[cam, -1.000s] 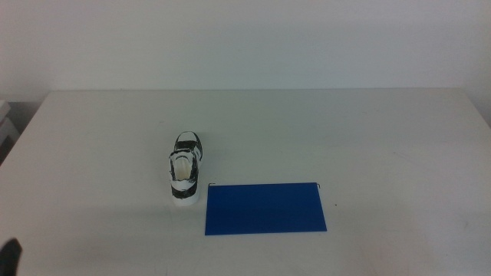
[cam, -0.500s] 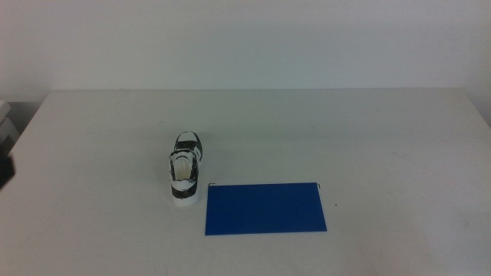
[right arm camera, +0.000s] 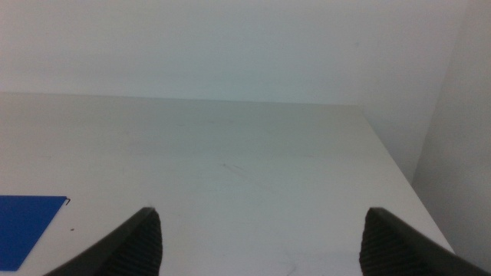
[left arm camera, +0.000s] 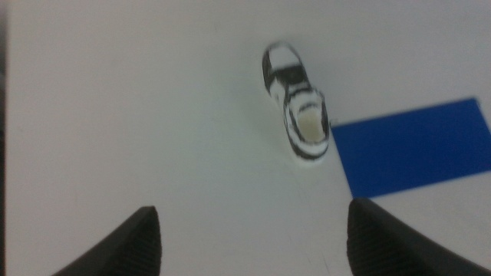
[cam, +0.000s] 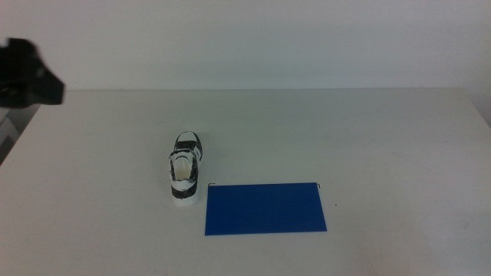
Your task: Use one arm to grab the shoe from the table and place it on the mat.
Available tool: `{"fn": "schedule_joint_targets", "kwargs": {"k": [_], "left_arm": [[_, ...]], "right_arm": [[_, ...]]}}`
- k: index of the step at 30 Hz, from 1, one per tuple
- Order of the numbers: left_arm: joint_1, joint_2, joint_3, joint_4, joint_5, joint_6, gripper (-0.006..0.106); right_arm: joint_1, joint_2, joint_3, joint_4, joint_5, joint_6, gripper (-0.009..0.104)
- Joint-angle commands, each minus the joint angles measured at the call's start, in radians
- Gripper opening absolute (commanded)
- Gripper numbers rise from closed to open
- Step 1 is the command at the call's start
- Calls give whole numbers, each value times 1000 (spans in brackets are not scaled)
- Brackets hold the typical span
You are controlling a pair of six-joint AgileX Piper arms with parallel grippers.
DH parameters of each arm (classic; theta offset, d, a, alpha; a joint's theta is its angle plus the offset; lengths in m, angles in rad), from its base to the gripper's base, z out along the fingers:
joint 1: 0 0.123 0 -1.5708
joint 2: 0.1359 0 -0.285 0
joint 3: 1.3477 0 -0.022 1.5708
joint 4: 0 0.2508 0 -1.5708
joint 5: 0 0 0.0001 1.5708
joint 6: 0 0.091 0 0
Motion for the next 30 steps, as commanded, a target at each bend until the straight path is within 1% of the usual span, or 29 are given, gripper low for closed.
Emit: {"fn": "schedule_joint_targets", "kwargs": {"k": [1,10,14,17,22,25,28,30], "left_arm": [[-7,53,-83,-25,17,-13,80],[-7,208,-109,-20,21,-13,80],[-7,264,-109,-15,-48,-13,80],[-7,295,-109,-13,-93,-50,80],[-7,352,-117,-32,-135,-98,80],[-7,409,-167,-36,-136,-80,78],[-7,476,-235,-74,-133,-45,74],[-7,519,-266,-88,-133,-30,74]], "right_arm": [[3,-20,-10,-8,-80,-13,66],[3,-20,-10,-8,-80,-13,66],[3,-20,-10,-8,-80,-13,66],[3,-20,-10,-8,-80,-13,66],[3,-20,-10,-8,-80,-13,66],[3,-20,-10,-8,-80,-13,66],[3,-20,-10,-8,-80,-13,66],[3,-20,-10,-8,-80,-13,66]]}}
